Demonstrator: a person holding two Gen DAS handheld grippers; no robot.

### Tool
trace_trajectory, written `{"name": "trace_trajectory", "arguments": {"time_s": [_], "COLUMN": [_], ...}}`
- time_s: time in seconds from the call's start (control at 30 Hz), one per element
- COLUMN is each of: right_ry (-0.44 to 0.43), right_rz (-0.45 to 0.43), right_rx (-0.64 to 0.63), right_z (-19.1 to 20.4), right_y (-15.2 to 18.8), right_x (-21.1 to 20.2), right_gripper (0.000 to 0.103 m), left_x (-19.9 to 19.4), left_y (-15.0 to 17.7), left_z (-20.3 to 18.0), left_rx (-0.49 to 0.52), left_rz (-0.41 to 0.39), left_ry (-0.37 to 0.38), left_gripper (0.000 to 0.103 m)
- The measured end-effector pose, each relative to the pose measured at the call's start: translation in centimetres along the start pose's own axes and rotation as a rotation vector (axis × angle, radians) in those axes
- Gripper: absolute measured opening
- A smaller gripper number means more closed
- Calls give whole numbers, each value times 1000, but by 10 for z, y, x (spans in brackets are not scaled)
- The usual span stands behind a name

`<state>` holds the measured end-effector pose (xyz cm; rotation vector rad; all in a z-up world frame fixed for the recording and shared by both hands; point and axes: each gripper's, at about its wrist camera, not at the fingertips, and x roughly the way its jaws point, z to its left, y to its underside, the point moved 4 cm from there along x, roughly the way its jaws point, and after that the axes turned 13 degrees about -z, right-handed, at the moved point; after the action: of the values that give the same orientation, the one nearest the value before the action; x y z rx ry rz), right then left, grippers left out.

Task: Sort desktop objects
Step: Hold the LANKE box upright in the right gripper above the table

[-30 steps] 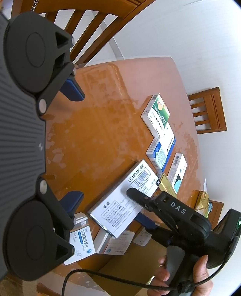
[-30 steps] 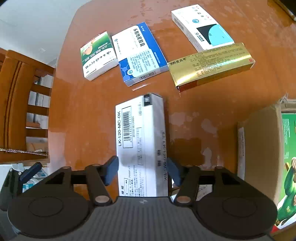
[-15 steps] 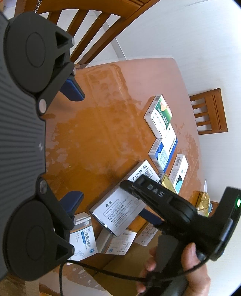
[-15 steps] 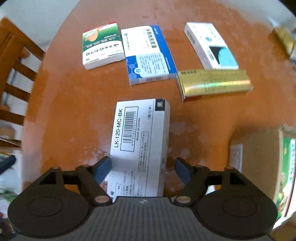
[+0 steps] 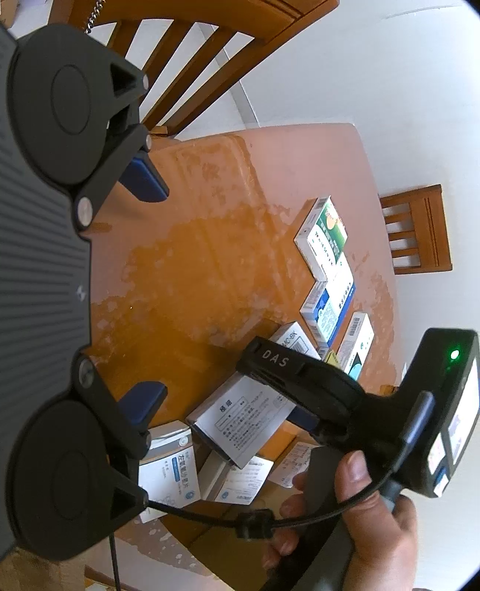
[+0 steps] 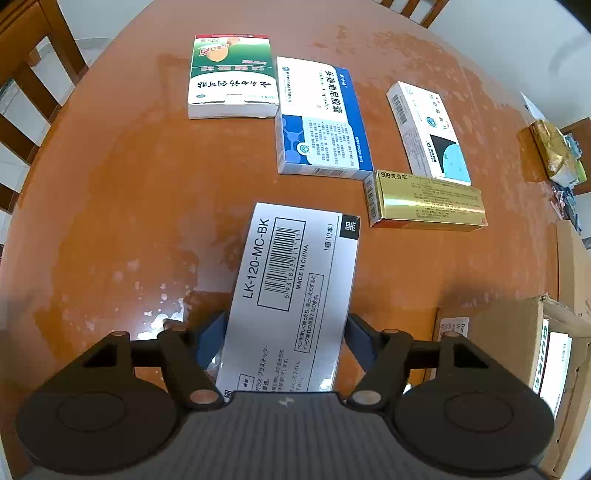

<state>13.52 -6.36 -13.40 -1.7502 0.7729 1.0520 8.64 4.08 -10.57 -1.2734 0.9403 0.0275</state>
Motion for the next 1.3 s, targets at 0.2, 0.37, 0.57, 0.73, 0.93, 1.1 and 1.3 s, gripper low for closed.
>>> {"name": "trace_trajectory", "arguments": {"time_s": [0.2,0.37,0.57,0.73,0.93,1.1,1.3], "right_ry": [-115,-135,-116,-101,-96,-94,-113], "right_rz": [-19,-28,-30,-36,-22,5,39], "right_rx": [-35,-60,-34,13,38,71,118], "right_z": [10,19,19,19,19,17,13], "right_y": [3,3,2,1,4,6,11], "right_x": [-8,-9,-9,-6,1,5,11], "right_gripper": [73,74,74,74,74,87,97], "left_x": [-3,-5,-10,-13,-16,-17,-17], "left_y": [2,4,7,9,14,17,20], "left_z": [8,8,6,7,11,15,19], "left_rx": [-21,-16,-11,-13,-28,-37,-43], "left_rz": [-2,1,7,8,11,15,17], "left_ry": [-12,-15,-16,-22,-35,-40,-42], "left_gripper": [103,103,103,103,103,103,103]}}
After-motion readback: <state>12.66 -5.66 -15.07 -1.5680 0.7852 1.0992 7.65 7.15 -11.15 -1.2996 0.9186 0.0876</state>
